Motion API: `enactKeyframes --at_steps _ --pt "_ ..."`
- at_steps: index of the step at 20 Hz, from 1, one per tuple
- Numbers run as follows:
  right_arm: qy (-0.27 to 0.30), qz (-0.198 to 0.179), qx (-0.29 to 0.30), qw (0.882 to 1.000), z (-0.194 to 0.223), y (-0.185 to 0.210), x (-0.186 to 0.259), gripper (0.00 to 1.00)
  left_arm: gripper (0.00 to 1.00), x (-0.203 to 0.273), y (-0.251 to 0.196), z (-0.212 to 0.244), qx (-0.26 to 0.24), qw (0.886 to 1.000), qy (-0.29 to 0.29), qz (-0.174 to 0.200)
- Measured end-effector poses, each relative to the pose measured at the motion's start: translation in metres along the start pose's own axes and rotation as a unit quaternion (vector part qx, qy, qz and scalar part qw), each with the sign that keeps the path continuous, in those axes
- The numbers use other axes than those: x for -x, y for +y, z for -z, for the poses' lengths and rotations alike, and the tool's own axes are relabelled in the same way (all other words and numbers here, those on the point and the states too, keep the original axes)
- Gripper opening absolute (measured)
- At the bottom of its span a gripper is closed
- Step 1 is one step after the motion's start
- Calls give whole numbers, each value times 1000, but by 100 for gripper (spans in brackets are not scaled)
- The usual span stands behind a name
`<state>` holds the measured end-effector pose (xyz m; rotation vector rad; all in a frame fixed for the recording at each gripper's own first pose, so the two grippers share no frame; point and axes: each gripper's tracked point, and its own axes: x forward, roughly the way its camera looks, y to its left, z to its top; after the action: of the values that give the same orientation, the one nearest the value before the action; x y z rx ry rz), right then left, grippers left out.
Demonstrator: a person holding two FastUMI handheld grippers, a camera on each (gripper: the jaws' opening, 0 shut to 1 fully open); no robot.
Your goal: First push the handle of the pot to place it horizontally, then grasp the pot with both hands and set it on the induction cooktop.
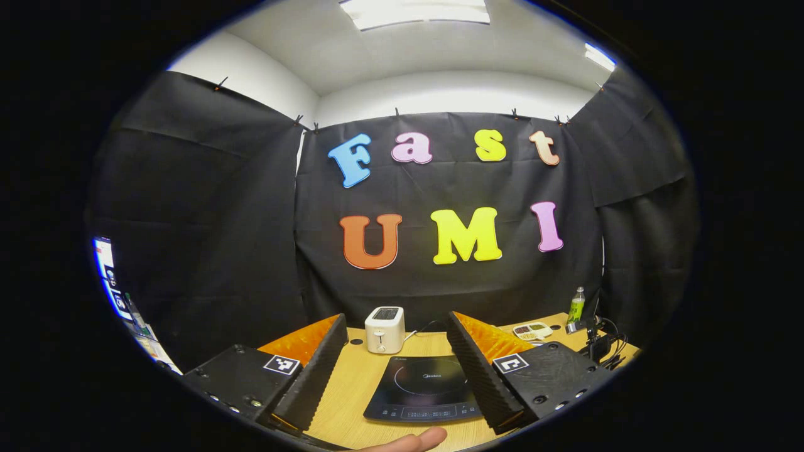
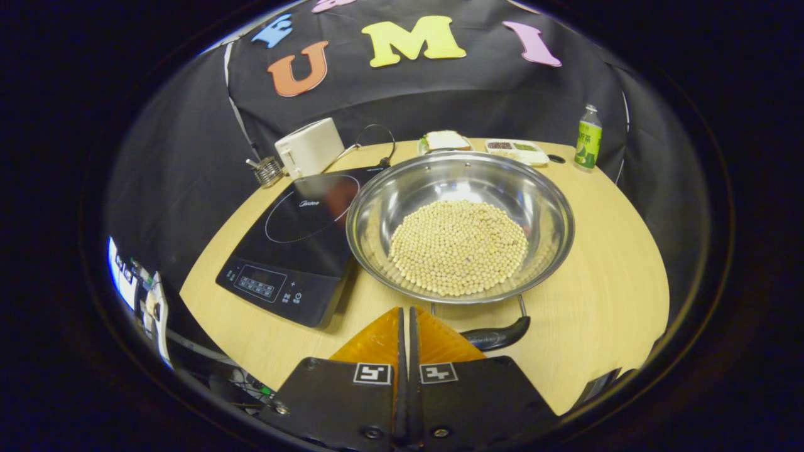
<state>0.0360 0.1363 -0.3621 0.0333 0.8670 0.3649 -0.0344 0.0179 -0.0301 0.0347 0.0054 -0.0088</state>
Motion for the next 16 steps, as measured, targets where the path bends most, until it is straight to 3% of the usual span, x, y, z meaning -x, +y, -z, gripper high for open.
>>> enactKeyframes --at_steps 3,8,16 --pt "5 -1 4 1000 -1 -11 2 1 96 4 -2 -4 4 1000 -9 3" --pt "14 15 33 999 -1 -34 4 4 96 10 -19 -5 23 999 -15 39" --pt "26 7 58 998 -4 -63 5 1 96 7 -30 9 14 999 4 48"
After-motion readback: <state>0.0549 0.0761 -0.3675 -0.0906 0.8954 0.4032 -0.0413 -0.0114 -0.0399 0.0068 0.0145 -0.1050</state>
